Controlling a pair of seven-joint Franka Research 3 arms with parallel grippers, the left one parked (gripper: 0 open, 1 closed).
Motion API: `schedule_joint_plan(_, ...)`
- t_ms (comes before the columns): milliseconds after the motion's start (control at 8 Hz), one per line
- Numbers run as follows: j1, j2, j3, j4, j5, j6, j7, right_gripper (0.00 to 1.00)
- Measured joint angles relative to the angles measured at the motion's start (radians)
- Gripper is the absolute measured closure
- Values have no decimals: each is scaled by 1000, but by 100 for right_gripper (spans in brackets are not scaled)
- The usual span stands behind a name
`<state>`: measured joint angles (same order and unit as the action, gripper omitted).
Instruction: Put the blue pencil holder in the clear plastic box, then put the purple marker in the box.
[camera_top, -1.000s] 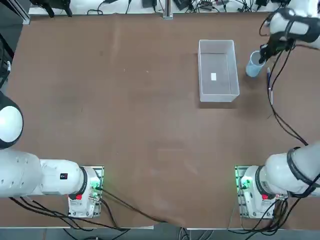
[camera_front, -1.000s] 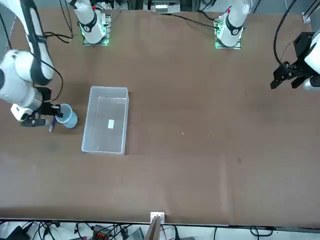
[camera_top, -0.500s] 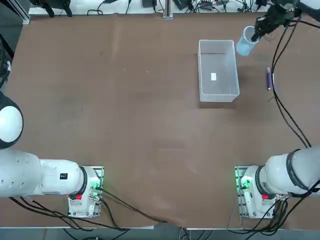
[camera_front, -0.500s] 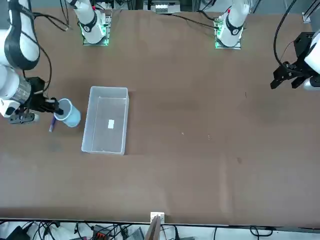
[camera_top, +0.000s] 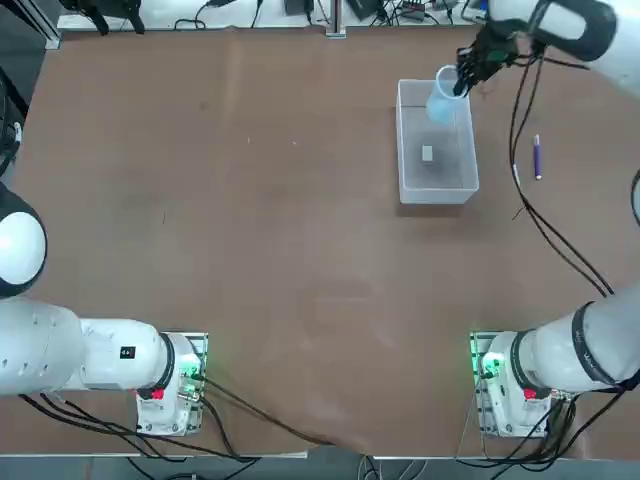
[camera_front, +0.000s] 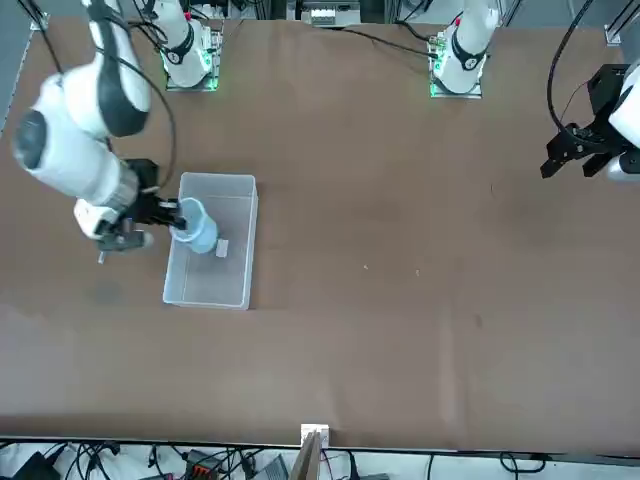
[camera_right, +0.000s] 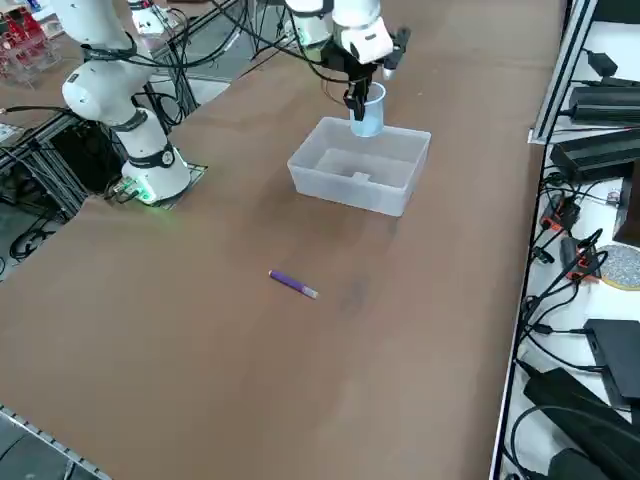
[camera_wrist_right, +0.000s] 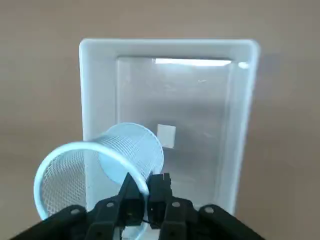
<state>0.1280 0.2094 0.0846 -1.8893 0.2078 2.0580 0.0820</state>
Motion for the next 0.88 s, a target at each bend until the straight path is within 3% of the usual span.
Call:
schedule_joint_plan(500, 50, 126, -1, -42, 0, 198, 0, 93)
schedule_joint_plan(875, 60, 180, -1, -50, 0, 237, 0, 93)
